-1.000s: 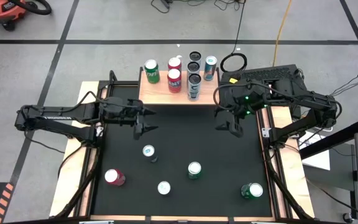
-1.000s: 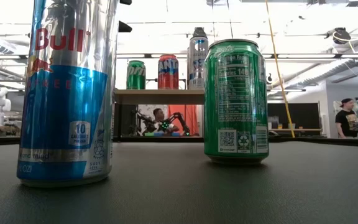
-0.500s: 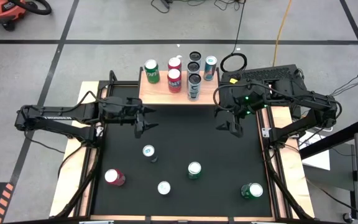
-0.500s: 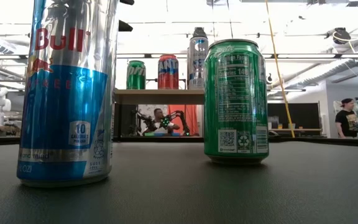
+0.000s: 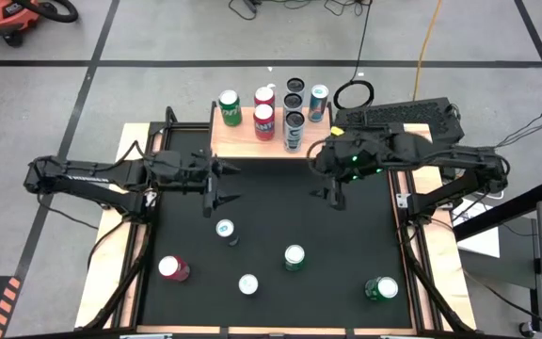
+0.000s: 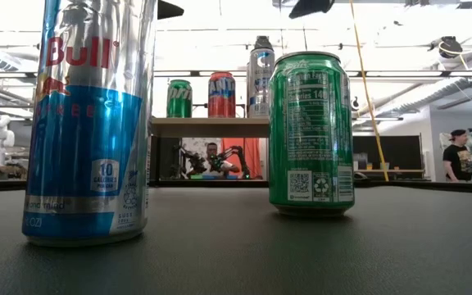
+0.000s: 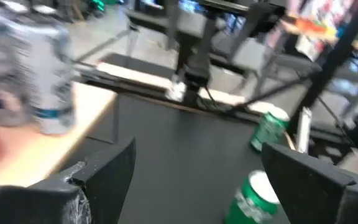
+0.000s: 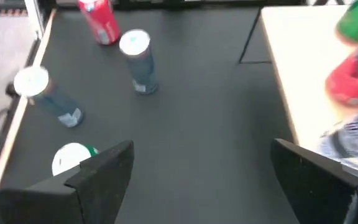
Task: Place canned beverage on shelf
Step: Put the orange soda can on the shelf aligned with the other orange soda can
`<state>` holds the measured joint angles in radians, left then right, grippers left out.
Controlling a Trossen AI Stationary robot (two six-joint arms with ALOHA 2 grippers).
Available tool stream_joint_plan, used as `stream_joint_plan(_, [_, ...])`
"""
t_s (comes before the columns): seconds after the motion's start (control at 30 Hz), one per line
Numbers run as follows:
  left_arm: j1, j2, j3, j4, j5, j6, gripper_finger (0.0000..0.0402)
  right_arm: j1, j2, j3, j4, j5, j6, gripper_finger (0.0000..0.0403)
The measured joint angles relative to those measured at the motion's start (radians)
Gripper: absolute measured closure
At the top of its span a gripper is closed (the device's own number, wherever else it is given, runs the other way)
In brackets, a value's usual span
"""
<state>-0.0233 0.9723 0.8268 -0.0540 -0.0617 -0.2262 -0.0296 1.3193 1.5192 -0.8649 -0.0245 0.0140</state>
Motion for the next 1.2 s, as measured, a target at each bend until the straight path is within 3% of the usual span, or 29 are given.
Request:
stream_joint_plan(0.27, [-0.174,0.122,0.0,-0.002,-0.053,0.071,0.0052,0.132,-0.001,-0.295,0.286,0.001,-0.053,0.0046])
stream_joint_plan(0.43, [-0.26,0.212,-0.001,0.178,-0.082,0.051,0.0052,0.221,-0.002,-0.426,0.434,0.002,0.062,0.0046])
stream_joint_plan(0.5, [-0.274,0.228,0.0,0.239,-0.09,0.049,0.0052,0.263,-0.002,-0.44,0.457,0.019,0.093,0.0046])
stream_joint_plan(0.63, [-0.32,0.24,0.0,0.244,-0.149,0.049,0.0052,0.362,-0.002,-0.451,0.456,0.157,0.104,0.0046])
stream_joint_plan(0.9, [-0.411,0.235,0.0,0.099,-0.254,0.026,0.0052,0.478,-0.002,-0.451,0.535,0.339,0.144,0.0046])
stream_joint_plan(1.2, [-0.488,0.23,0.0,0.006,-0.303,-0.046,0.0052,0.571,-0.003,-0.455,0.562,0.451,0.258,0.0046])
